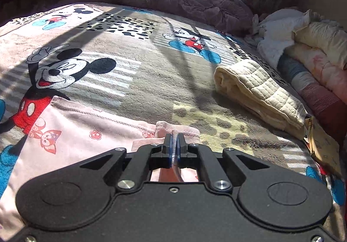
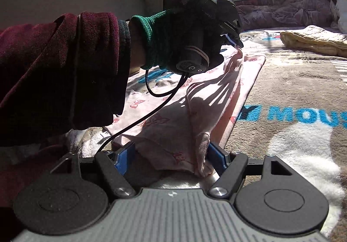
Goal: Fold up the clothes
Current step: 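Lift the held edge and fold it over the garment with the left gripper, then open the left gripper and lay the fold flat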
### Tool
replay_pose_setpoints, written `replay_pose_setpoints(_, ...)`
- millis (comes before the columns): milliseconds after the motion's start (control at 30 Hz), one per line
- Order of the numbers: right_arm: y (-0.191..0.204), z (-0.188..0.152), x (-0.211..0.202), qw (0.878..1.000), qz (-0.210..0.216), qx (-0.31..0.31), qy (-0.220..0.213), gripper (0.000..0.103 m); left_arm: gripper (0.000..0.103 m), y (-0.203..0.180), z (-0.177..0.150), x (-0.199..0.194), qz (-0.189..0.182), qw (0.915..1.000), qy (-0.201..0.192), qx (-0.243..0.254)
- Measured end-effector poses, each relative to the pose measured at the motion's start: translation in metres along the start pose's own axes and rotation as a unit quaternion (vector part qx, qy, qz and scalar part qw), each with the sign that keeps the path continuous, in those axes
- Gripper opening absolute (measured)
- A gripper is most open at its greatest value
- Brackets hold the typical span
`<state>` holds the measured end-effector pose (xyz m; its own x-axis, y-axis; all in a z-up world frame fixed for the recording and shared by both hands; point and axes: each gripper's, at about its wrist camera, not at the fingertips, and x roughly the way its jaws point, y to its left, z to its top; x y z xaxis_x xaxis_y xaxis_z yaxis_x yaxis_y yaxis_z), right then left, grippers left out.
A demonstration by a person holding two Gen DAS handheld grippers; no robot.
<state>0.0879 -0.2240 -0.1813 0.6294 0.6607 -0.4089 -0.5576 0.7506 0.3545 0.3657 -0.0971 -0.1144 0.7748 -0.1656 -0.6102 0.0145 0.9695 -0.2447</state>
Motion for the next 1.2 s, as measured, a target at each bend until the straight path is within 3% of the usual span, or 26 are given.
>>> replay_pose_setpoints(267, -0.003, 0.001, 0.001, 1.000, 0.013, 0.022, 0.000, 0.078, 0.001, -0.015, -0.004, 0.025, 0.033, 0.9980, 0.014, 0.052)
replay_pose_setpoints(400, -0.002, 0.002, 0.001, 1.000, 0.013, 0.023, 0.000, 0.079, 0.003, -0.022, -0.003, 0.031, 0.029, 0.9969, 0.022, 0.070)
replay_pose_setpoints(433, -0.001, 0.002, 0.001, 1.000, 0.011, 0.024, 0.000, 0.079, 0.008, -0.024, -0.002, 0.032, 0.022, 0.9963, 0.027, 0.078)
replay_pose_setpoints(500, -0.002, 0.004, -0.002, 1.000, 0.003, 0.028, 0.002, 0.079, 0.043, -0.023, 0.000, 0.024, 0.017, 0.9963, 0.013, 0.083)
replay_pose_setpoints(533, -0.002, 0.005, -0.004, 1.000, -0.002, 0.031, 0.003, 0.079, 0.046, -0.023, 0.001, 0.020, 0.015, 0.9962, 0.006, 0.086)
replay_pose_setpoints(667, -0.001, 0.007, -0.014, 0.999, -0.038, 0.018, 0.002, 0.079, 0.046, -0.011, -0.002, 0.013, -0.001, 0.9962, 0.008, 0.087)
replay_pose_setpoints(800, 0.014, 0.010, -0.018, 0.997, -0.063, -0.042, -0.026, 0.077, 0.044, 0.001, -0.005, 0.006, -0.017, 0.9959, 0.011, 0.089)
replay_pose_setpoints(967, 0.040, 0.014, -0.010, 0.988, -0.050, -0.129, -0.063, 0.076, 0.025, 0.015, -0.009, -0.002, -0.037, 0.9951, 0.015, 0.090)
replay_pose_setpoints(1100, 0.033, 0.016, 0.013, 0.992, -0.053, -0.113, -0.003, 0.076, 0.024, 0.012, -0.016, 0.001, -0.055, 0.9921, 0.036, 0.107)
replay_pose_setpoints(1200, 0.030, 0.010, 0.023, 0.991, -0.071, -0.106, 0.032, 0.077, 0.023, -0.007, -0.021, 0.017, -0.042, 0.9849, 0.064, 0.155)
